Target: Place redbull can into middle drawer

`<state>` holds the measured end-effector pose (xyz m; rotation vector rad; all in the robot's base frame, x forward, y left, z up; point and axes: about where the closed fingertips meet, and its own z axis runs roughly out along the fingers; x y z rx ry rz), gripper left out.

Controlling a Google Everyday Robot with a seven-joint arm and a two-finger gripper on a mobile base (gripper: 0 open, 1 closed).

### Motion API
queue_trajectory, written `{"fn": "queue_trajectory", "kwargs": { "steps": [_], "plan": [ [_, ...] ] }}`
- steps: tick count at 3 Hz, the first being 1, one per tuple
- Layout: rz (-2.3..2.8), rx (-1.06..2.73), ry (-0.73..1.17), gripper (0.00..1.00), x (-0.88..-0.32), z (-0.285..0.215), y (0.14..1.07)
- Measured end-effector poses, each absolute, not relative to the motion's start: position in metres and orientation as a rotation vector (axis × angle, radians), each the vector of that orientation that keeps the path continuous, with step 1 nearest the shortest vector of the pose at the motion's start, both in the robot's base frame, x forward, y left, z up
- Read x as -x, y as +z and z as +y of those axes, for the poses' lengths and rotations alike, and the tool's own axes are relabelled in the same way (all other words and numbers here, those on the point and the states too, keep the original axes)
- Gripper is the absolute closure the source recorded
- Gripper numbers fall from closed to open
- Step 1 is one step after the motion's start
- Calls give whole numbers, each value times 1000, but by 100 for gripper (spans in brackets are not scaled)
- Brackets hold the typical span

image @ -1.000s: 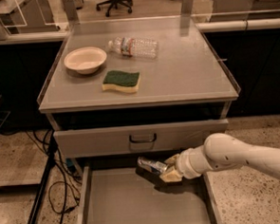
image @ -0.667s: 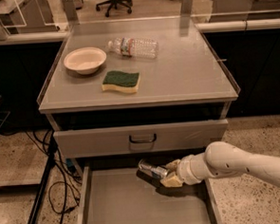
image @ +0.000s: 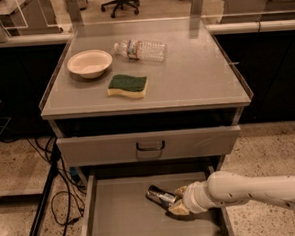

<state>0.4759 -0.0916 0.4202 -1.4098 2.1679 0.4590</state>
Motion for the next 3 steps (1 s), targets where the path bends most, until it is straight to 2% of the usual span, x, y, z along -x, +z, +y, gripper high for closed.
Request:
{"fn": "queue_trajectory", "kwargs": {
  "steps": [3],
  "plan": [
    [2184,1417,505,100,-485,-84,377]
  ]
}}
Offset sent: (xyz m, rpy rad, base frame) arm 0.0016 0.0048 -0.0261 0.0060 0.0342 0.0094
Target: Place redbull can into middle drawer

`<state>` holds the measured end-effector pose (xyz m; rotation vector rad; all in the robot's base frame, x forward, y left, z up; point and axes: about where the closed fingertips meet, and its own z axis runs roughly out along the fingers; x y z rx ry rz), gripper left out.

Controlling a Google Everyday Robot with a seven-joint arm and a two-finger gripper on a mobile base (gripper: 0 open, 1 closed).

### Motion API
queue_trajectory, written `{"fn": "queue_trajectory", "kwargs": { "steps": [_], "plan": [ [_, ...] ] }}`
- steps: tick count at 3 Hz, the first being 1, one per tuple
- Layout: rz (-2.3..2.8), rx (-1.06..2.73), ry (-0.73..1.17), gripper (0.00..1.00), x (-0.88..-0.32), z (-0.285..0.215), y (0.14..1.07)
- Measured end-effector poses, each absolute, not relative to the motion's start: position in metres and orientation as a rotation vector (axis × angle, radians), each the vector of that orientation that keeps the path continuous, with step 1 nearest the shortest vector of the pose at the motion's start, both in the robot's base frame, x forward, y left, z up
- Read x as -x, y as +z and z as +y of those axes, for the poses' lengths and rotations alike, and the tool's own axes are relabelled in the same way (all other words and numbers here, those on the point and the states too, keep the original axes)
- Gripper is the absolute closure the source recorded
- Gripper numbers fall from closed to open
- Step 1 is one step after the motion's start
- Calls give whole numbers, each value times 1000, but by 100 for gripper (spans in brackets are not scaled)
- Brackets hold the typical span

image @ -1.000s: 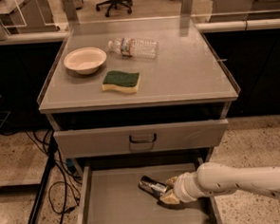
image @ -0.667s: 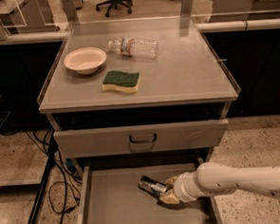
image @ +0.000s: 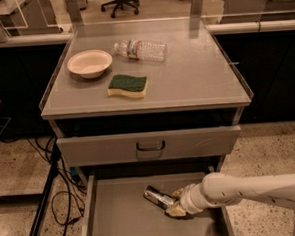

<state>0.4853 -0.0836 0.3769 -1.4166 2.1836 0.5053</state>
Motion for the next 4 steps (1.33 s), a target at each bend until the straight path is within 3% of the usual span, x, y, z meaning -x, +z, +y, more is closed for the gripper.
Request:
{"fn": "queue_trajectory", "kwargs": {
  "steps": [1,4],
  "plan": [
    [2184,1417,505,82,-485,-84,377],
    [2184,1417,506,13,-485,-84,377]
  ]
}}
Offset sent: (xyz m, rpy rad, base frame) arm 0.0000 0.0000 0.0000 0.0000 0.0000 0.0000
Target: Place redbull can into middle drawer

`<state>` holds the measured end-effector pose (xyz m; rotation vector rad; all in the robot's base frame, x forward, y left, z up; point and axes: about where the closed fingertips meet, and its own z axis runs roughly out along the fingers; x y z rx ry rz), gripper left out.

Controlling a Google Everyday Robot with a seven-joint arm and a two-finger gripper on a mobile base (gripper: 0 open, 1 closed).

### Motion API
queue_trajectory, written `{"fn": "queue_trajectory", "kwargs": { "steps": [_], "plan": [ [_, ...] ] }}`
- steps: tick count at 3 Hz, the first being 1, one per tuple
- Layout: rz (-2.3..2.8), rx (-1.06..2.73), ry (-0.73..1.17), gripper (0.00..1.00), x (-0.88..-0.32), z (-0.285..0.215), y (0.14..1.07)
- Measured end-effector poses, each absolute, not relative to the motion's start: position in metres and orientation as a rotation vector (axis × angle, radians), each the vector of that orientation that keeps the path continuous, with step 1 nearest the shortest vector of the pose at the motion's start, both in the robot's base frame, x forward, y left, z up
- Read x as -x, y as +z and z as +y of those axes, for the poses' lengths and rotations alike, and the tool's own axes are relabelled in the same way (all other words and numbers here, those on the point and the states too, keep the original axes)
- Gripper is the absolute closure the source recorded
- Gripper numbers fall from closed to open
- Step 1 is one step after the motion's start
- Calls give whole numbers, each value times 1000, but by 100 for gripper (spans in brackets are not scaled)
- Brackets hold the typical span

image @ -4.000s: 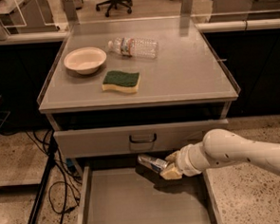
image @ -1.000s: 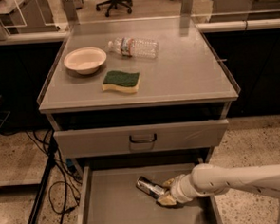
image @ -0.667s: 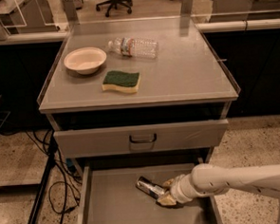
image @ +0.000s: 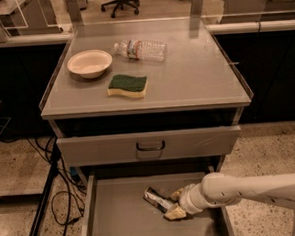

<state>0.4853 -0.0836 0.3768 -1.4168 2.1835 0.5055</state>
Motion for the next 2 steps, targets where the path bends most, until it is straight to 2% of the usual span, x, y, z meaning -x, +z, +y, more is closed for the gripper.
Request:
{"fn": "queue_trajectory", "kwargs": {
  "steps": [1,2],
  "plan": [
    [2184,1417,506,0,-485,-83,377],
    [2184,1417,506,0,-485,-83,377]
  ]
}}
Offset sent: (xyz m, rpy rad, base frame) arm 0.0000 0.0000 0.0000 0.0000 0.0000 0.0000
